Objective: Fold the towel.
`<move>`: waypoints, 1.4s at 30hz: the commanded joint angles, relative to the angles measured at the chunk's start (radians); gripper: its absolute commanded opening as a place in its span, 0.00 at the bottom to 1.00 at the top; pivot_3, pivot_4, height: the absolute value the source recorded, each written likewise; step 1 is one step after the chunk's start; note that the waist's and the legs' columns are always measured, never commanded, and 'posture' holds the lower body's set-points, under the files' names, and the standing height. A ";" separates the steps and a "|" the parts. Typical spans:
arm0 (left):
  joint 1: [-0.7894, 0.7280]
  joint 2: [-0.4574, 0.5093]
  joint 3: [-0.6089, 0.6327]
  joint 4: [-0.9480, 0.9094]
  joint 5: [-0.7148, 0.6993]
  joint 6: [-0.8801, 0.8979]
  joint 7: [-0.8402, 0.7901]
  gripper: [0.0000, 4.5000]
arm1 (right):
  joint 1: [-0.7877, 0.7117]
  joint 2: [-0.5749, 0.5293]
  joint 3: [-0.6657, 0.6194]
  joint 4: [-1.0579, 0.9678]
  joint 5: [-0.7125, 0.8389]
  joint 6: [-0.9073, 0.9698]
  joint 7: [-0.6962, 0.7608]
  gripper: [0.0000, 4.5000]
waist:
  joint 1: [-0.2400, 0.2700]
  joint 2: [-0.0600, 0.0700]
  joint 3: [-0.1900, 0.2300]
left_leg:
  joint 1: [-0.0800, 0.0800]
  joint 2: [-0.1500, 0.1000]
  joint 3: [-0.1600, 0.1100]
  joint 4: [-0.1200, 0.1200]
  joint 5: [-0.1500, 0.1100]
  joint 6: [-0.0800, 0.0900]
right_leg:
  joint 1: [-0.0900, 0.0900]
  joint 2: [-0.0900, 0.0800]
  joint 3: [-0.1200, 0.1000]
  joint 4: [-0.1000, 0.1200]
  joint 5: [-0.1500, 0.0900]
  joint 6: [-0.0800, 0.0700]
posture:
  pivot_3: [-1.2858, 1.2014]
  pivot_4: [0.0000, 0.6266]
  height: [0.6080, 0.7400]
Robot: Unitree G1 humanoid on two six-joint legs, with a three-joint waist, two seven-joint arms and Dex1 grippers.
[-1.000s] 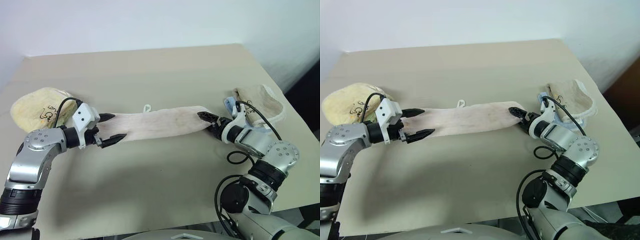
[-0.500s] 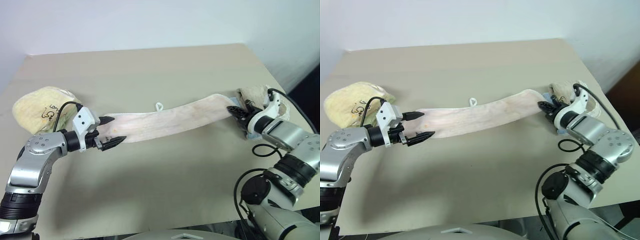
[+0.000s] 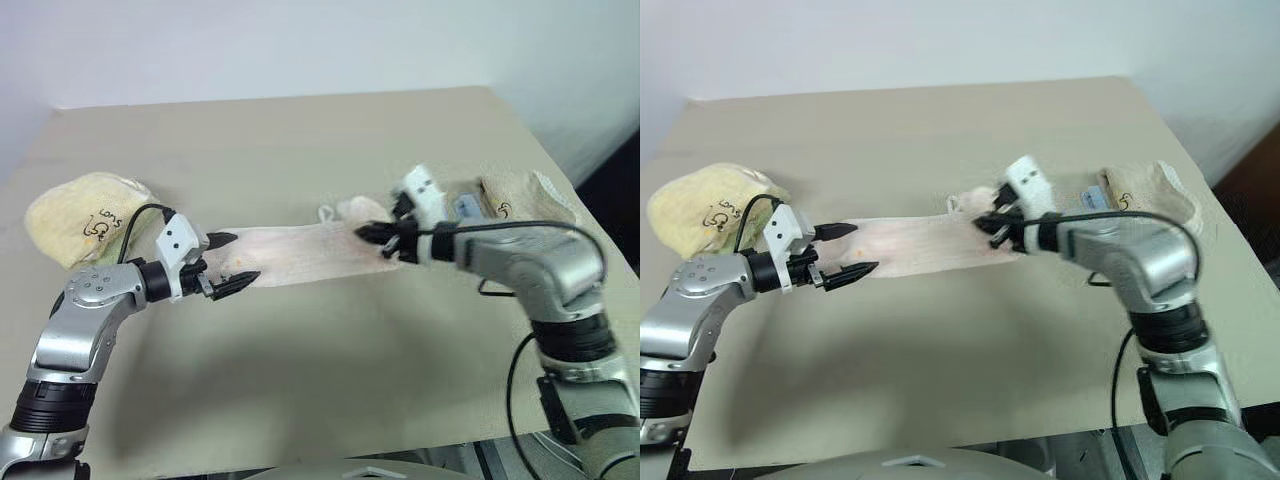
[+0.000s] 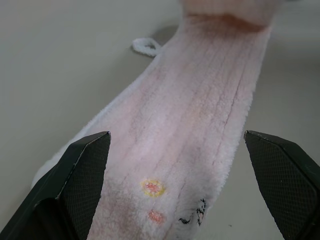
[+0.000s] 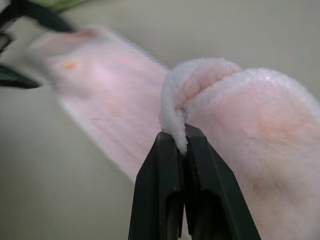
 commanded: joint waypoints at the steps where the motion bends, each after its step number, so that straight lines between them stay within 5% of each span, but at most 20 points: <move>1: 0.012 -0.006 0.013 -0.050 -0.008 -0.001 0.019 1.00 | -0.015 0.022 0.090 0.049 -0.113 -0.104 0.032 0.01 | 0.002 0.000 0.000 | 0.000 -0.001 0.000 0.000 0.000 0.000 | 0.000 -0.001 0.000 0.000 0.000 0.000 | 0.52 0.24 0.91; 4: 0.046 -0.008 0.033 -0.086 -0.022 0.015 0.040 1.00 | -0.004 0.049 0.075 0.065 -0.120 -0.112 0.046 0.01 | 0.001 0.000 0.000 | -0.004 -0.001 0.000 0.000 0.000 0.000 | -0.003 -0.001 0.000 0.000 0.001 0.001 | 0.52 0.24 0.91; 7: 0.089 -0.012 0.045 -0.128 -0.035 0.034 0.063 1.00 | 0.007 0.078 0.013 0.055 -0.080 -0.088 0.055 0.15 | 0.000 -0.001 0.000 | -0.013 -0.001 -0.001 0.001 0.000 0.000 | -0.014 -0.001 0.000 0.003 0.003 0.002 | 0.52 0.24 0.91; 15: 0.163 -0.020 0.090 -0.199 -0.084 0.092 0.109 1.00 | 0.057 0.114 -0.195 -0.084 0.084 -0.015 0.063 0.74 | 0.001 0.000 0.000 | -0.014 -0.001 -0.002 0.001 0.000 0.000 | -0.016 -0.001 0.000 0.003 0.004 0.000 | 0.52 0.24 0.91; 19: 0.187 -0.062 0.161 -0.242 -0.187 0.170 0.170 1.00 | 0.054 0.116 -0.241 -0.024 0.028 -0.068 0.007 0.74 | 0.000 -0.001 0.000 | -0.014 -0.001 -0.002 0.001 0.000 0.000 | -0.015 -0.001 0.000 0.002 0.004 0.000 | 0.52 0.24 0.91; 22: 0.194 -0.106 0.203 -0.271 -0.245 0.231 0.245 1.00 | 0.062 0.112 -0.190 0.056 -0.064 -0.145 -0.002 0.60 | -0.001 -0.001 0.000 | -0.013 -0.001 -0.002 0.001 0.000 -0.001 | -0.015 -0.001 0.000 0.003 0.004 0.000 | 0.52 0.24 0.91; 30: 0.300 -0.234 0.320 -0.389 -0.400 0.369 0.481 1.00 | 0.145 0.136 0.018 0.300 -0.316 -0.435 0.068 0.01 | -0.004 -0.001 -0.001 | -0.013 -0.002 -0.001 0.001 0.000 -0.001 | -0.014 0.000 0.000 0.003 0.004 0.000 | 0.52 0.24 0.91; 36: 0.387 -0.294 0.363 -0.465 -0.483 0.444 0.641 1.00 | 0.129 0.140 0.002 0.334 -0.357 -0.557 0.131 0.01 | -0.004 -0.002 -0.001 | 0.004 0.000 -0.002 0.001 -0.002 -0.004 | 0.004 0.001 0.000 0.000 0.001 -0.003 | 0.52 0.24 0.91; 42: 0.422 -0.360 0.414 -0.467 -0.686 0.509 0.822 1.00 | 0.095 0.129 -0.074 0.252 -0.309 -0.597 0.198 0.00 | 0.000 -0.002 -0.001 | 0.002 0.000 -0.003 0.001 -0.002 -0.004 | 0.002 0.001 0.000 0.001 0.000 -0.002 | 0.52 0.24 0.91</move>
